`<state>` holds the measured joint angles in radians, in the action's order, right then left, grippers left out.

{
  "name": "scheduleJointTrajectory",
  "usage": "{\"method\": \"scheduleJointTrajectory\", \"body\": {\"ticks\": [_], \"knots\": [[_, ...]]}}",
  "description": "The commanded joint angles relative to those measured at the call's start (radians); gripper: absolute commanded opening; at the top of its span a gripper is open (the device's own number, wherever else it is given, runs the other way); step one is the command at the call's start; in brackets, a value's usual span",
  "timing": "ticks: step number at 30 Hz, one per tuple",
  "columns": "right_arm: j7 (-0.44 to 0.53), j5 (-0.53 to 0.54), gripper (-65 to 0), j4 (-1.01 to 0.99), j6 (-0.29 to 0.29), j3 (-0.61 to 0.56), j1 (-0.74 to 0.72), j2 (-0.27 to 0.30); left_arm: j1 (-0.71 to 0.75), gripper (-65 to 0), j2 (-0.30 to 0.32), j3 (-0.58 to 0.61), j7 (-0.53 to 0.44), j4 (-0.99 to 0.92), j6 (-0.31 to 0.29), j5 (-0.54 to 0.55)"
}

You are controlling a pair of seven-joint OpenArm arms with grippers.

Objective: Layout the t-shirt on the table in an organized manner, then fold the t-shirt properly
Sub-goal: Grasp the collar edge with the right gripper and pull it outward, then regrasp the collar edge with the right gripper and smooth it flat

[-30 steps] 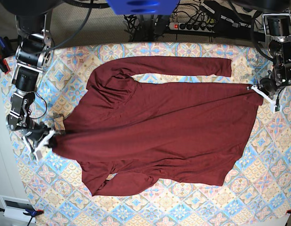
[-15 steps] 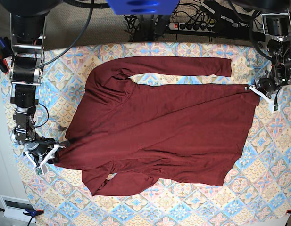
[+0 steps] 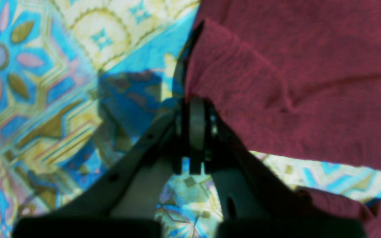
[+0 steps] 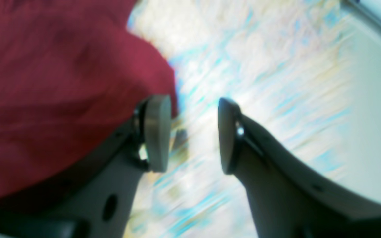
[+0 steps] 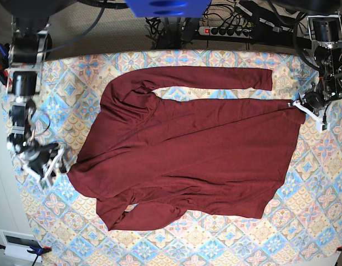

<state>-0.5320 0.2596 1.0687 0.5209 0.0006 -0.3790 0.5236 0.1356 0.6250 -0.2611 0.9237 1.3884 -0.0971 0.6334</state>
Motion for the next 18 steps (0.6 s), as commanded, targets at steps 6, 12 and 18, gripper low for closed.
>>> {"method": "scheduleJointTrajectory", "body": {"ticks": [6, 12, 18], "knots": [[-0.015, 0.112, -42.8, 0.055, 0.097, 0.085, 0.074, -0.010, -0.012, -65.0, 0.025, -0.010, -0.010, 0.013, 0.004, 0.003], [-0.017, 0.211, -42.6, 0.049, 0.104, 0.083, 0.079, -0.032, -0.012, -65.0, 0.025, -0.010, -0.009, 0.013, 0.004, 0.003], [-0.009, 0.278, -42.6, -0.080, 0.101, 0.086, 0.073, -0.073, -0.011, -65.0, 0.025, -0.010, -0.009, 0.013, 0.004, 0.003]]}}
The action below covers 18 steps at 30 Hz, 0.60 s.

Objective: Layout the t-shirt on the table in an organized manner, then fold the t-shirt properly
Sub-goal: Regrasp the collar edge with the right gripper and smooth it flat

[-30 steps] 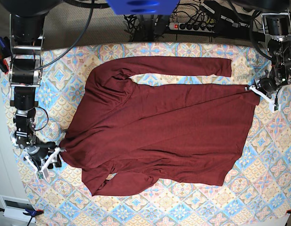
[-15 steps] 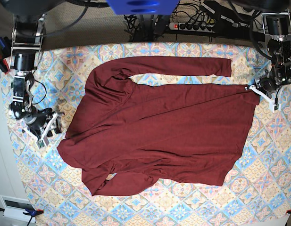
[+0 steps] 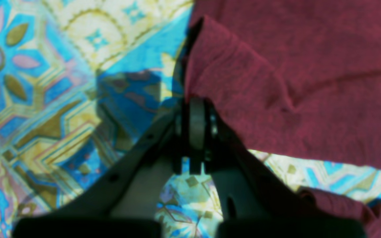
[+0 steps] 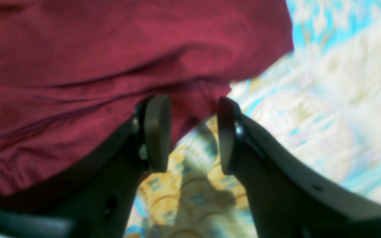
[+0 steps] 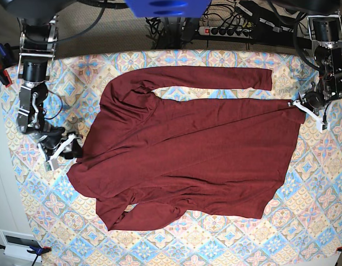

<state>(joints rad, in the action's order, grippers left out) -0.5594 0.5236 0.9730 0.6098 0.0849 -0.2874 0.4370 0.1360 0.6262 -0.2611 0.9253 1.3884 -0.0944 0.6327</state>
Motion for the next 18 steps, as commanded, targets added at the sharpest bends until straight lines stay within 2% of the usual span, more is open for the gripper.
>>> {"method": "scheduleJointTrajectory", "body": {"ticks": [1, 14, 16, 18], "knots": [[0.020, 0.014, -42.6, -0.002, 0.012, 0.002, -0.019, 0.007, -0.011, -65.0, 0.024, -0.010, -0.010, 0.013, 0.002, 0.003], [0.051, 0.014, -41.1, -0.076, 0.012, 0.002, -0.019, -0.016, -0.011, -65.0, 0.024, -0.010, -0.010, 0.013, 0.002, 0.003], [0.052, 0.014, -43.8, -0.076, 0.012, 0.002, -0.019, -0.025, -0.011, -65.0, 0.024, -0.010, -0.010, 0.013, 0.002, 0.003], [0.057, 0.014, -49.3, -0.076, 0.014, 0.002, -0.019, -0.034, -0.011, -65.0, 0.024, -0.010, -0.010, 0.013, 0.002, 0.003]]}}
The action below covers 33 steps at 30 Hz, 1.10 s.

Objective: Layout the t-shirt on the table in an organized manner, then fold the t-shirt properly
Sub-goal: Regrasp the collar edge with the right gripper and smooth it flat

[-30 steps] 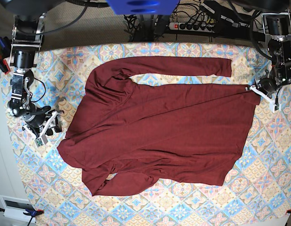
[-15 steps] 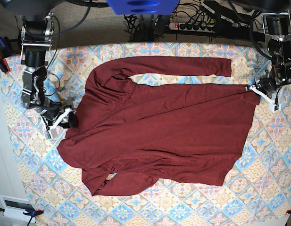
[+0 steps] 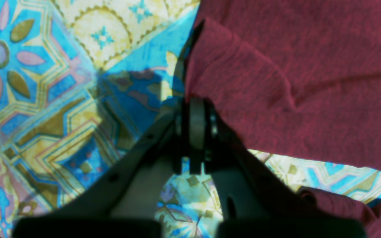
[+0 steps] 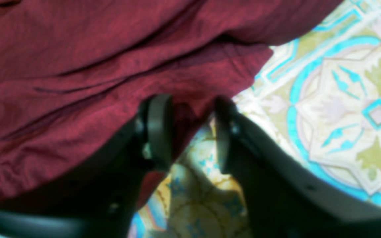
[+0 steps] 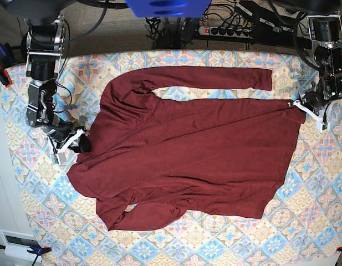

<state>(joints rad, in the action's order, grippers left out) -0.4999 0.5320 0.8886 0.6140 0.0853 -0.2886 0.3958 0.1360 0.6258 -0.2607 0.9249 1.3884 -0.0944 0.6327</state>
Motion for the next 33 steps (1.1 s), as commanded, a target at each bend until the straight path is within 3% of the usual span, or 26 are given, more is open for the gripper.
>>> {"method": "scheduleJointTrajectory", "body": {"ticks": [1, 5, 8, 13, 16, 25, 33], "knots": [[0.008, 0.006, -52.6, 0.008, 0.010, 0.001, -0.018, 0.007, -0.012, -65.0, 0.024, -0.010, -0.010, 0.013, 0.002, 0.003], [0.025, 0.006, -65.0, 0.008, 0.010, 0.001, -0.018, 0.007, -0.012, -65.0, 0.024, -0.010, -0.010, 0.013, 0.002, 0.003], [0.024, 0.007, -64.6, 0.016, 0.010, 0.006, -0.018, 0.007, -0.014, -65.0, 0.024, -0.010, -0.010, 0.013, 0.002, 0.003], [0.016, 0.007, -65.0, 0.039, 0.020, 0.127, -0.004, 0.012, -0.014, -65.0, 0.024, -0.010, -0.010, 0.013, 0.002, 0.003], [-0.032, 0.007, -65.0, 0.088, 0.065, 0.196, 0.058, 0.022, -0.012, -65.0, 0.024, -0.010, -0.010, 0.013, 0.002, 0.003], [-0.118, 0.007, -65.0, 0.324, 0.070, 0.430, 0.282, 0.025, -0.014, -65.0, 0.024, -0.010, -0.010, 0.013, 0.002, 0.003], [-0.118, 0.009, -65.0, 0.435, 0.070, 0.479, 0.409, 0.025, -0.016, -65.0, 0.024, -0.010, -0.010, 0.013, 0.002, 0.003]]}}
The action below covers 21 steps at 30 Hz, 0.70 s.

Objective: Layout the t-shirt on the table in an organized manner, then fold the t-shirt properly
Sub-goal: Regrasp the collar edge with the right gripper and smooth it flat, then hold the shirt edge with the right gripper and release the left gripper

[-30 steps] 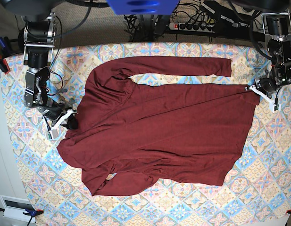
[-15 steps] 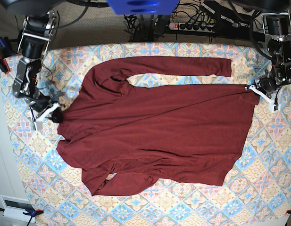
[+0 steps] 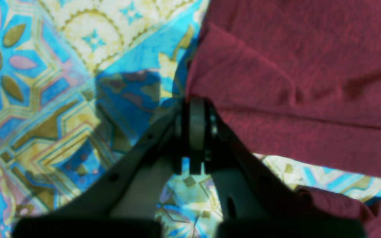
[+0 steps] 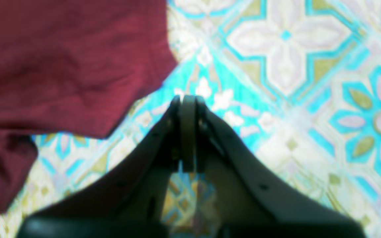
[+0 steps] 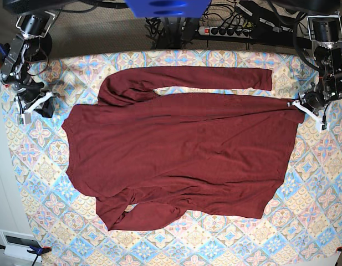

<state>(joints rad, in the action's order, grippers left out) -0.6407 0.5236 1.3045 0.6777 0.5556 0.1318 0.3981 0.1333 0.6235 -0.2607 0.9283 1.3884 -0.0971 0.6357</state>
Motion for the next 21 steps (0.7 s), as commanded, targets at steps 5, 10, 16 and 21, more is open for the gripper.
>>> {"method": "scheduleJointTrajectory", "body": {"ticks": [5, 10, 16, 21], "knots": [[0.023, 0.017, -65.0, 0.063, 0.006, 0.007, 0.019, 0.023, -0.013, -65.0, 0.026, -0.012, -0.013, 0.013, 0.004, 0.002], [0.023, 0.014, -62.3, 0.054, 0.006, 0.004, 0.015, 0.023, -0.013, -64.8, 0.026, -0.012, -0.013, 0.015, 0.004, 0.002], [0.012, 0.014, -48.6, 0.053, 0.006, -0.047, -0.051, 0.023, -0.013, -64.5, 0.026, -0.012, -0.005, 0.015, 0.004, 0.002], [-0.003, 0.013, -45.1, -0.007, 0.006, -0.156, -0.171, 0.023, -0.010, -61.1, 0.028, -0.012, -0.004, 0.015, 0.004, 0.002]]}}
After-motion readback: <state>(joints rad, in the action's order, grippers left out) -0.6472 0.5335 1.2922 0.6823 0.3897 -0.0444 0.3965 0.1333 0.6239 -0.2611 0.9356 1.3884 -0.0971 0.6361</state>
